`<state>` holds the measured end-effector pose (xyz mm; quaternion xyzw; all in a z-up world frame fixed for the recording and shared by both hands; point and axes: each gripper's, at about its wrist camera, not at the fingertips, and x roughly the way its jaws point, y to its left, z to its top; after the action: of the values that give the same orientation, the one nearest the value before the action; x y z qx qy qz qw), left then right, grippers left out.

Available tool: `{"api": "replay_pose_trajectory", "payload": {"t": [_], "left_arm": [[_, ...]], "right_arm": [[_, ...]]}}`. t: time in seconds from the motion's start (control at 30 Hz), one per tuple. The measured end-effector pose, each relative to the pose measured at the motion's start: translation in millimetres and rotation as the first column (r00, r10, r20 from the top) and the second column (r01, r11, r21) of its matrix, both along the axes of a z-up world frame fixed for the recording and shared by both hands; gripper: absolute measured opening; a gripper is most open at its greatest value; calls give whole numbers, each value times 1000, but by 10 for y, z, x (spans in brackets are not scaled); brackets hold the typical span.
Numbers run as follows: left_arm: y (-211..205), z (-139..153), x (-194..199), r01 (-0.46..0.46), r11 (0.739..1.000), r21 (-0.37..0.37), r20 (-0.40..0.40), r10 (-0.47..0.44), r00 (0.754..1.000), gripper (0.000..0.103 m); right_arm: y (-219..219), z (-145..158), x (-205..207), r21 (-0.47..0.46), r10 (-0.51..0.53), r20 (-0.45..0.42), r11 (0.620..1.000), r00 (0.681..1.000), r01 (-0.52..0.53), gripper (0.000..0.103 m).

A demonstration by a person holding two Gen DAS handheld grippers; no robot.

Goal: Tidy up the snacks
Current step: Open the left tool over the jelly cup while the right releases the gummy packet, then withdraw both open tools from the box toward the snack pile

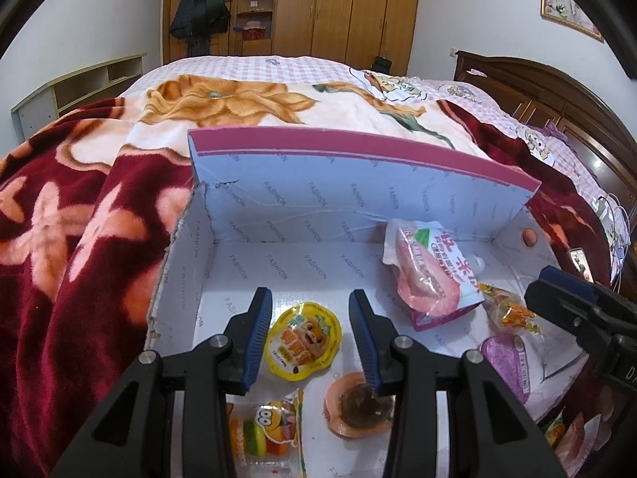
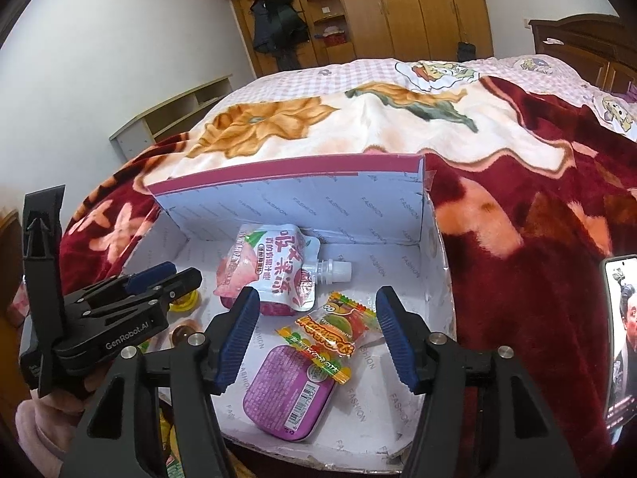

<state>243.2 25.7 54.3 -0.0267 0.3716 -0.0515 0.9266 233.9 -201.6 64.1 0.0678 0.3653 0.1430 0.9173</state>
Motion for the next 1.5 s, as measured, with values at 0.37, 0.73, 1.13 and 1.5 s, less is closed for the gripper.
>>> {"api": "replay_pose_trajectory", "payload": {"t": [0.37,0.73,1.13,1.5], "left_arm": [[19,287,-291,13,1000,-13,53,-12,999,45],[-27,475,-675,52,999,-15,95,-50,994,49],[-4,501,-1039,63,997,-39,91,-59,994,49],[-113,325,-1249,83,996,-28,48,-82,995,52]], "right_arm": [[8,158,-210,39,17,30,999,999,-18,62],[48,281,-511,68,35,50,997,998,-39,63],[23,295,-790,85,43,54,995,998,-47,63],[-52,191,-1026,92,30,19,995,999,-31,63]]}}
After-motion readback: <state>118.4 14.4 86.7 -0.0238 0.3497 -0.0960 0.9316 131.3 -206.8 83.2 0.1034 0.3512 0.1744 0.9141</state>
